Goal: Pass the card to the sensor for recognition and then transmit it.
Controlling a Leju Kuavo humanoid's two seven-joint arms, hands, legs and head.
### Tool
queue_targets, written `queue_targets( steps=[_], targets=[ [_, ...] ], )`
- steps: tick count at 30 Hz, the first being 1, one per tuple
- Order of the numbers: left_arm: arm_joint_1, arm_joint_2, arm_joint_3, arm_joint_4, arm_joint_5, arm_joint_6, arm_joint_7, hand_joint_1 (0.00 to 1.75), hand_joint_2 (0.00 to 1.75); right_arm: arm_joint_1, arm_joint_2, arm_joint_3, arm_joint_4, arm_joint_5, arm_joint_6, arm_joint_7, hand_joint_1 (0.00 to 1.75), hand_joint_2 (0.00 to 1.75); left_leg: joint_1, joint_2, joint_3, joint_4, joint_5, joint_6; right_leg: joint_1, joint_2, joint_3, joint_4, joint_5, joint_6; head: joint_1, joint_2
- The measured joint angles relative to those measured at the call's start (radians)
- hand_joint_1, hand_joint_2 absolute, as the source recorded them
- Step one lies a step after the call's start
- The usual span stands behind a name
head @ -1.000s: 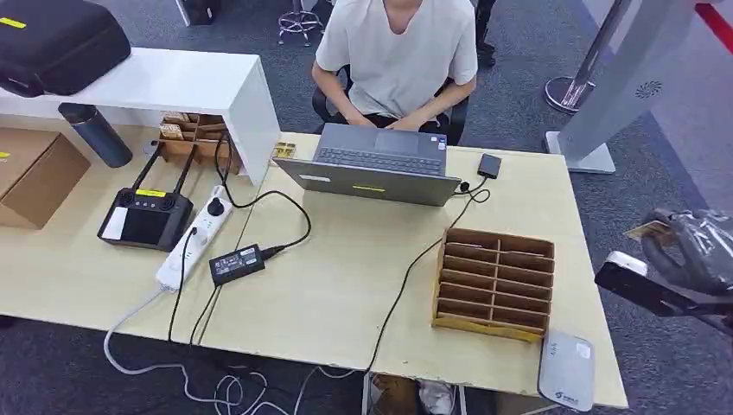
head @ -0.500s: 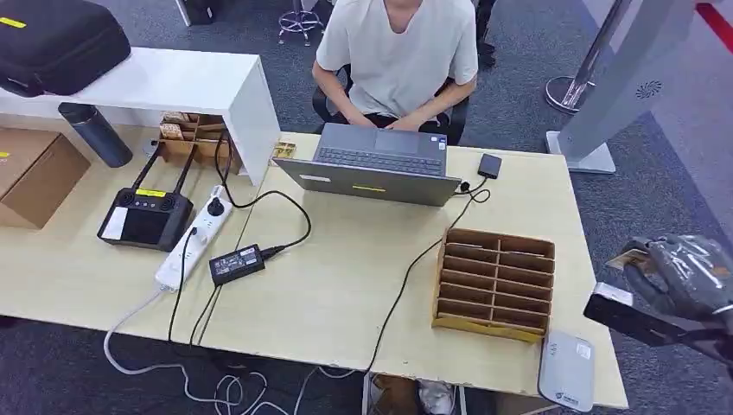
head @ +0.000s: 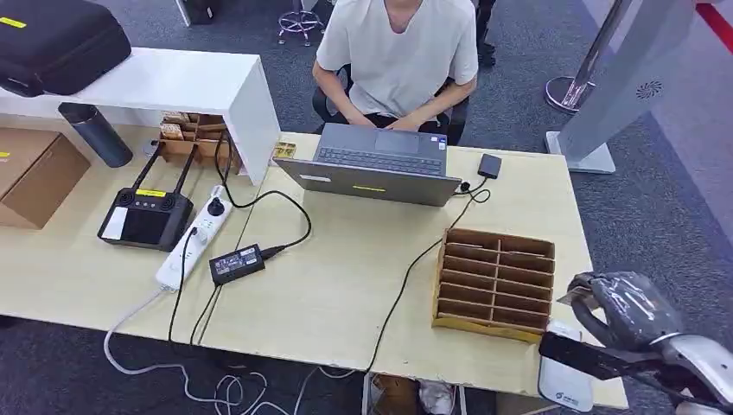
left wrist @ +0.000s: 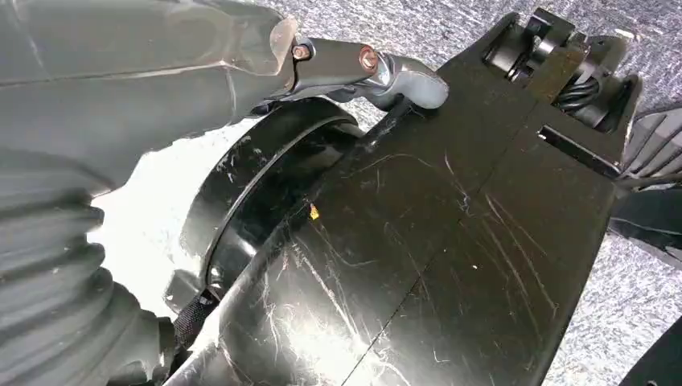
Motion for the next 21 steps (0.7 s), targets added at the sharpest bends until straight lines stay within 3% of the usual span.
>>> queue_targets(
  steps=[13,21],
  targets=[
    [0.000,0.000,0.001,0.000,0.000,0.000,-0.003,0.00,1.75,0.001,0.009,0.026,0.004,-0.003,0.006,0.000,1.75,1.75,0.000,0.000,0.000,0.000,0.000,0.000,0.000,0.000,0.000,0.000,0.000,0.000,0.000,0.000],
    [0.003,0.001,0.007,0.000,-0.003,0.002,-0.003,0.00,1.75,0.059,-0.006,-0.012,0.011,-0.010,0.009,0.037,1.75,1.75,0.000,0.000,0.000,0.000,0.000,0.000,0.000,0.000,0.000,0.000,0.000,0.000,0.000,0.000]
  ],
)
